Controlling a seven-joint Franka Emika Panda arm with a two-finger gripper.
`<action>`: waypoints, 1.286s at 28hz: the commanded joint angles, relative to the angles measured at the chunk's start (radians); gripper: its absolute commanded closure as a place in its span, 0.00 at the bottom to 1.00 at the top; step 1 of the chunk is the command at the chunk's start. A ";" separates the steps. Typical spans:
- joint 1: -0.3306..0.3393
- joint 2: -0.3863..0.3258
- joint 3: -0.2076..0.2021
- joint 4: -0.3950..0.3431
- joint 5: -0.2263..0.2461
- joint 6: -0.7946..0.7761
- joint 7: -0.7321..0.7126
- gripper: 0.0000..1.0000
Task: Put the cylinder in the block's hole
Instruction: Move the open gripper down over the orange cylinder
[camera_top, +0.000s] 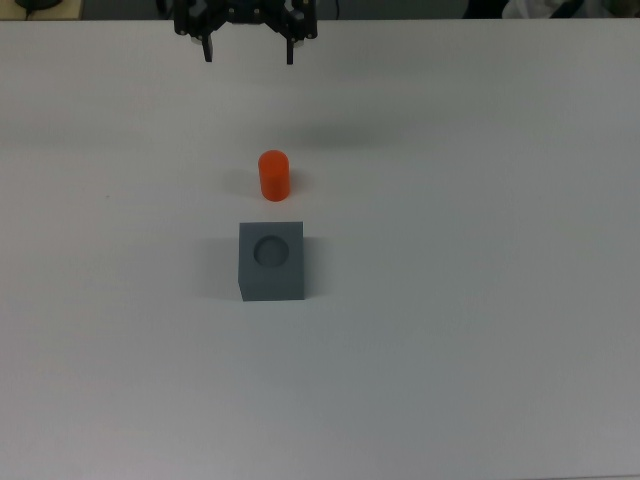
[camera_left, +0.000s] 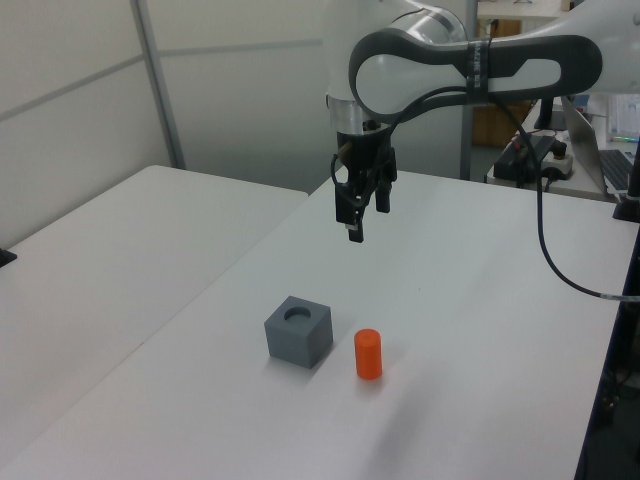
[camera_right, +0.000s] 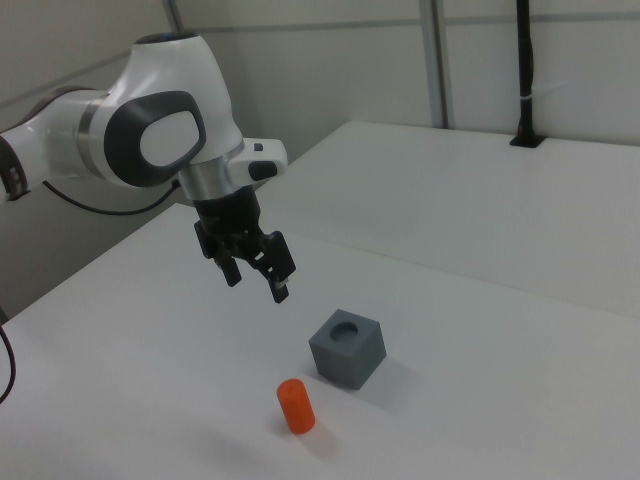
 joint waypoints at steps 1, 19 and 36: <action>0.007 -0.016 -0.002 -0.025 0.008 -0.010 0.004 0.00; 0.008 -0.016 0.048 -0.364 0.005 0.321 0.002 0.00; 0.007 0.128 0.052 -0.394 -0.013 0.490 0.011 0.05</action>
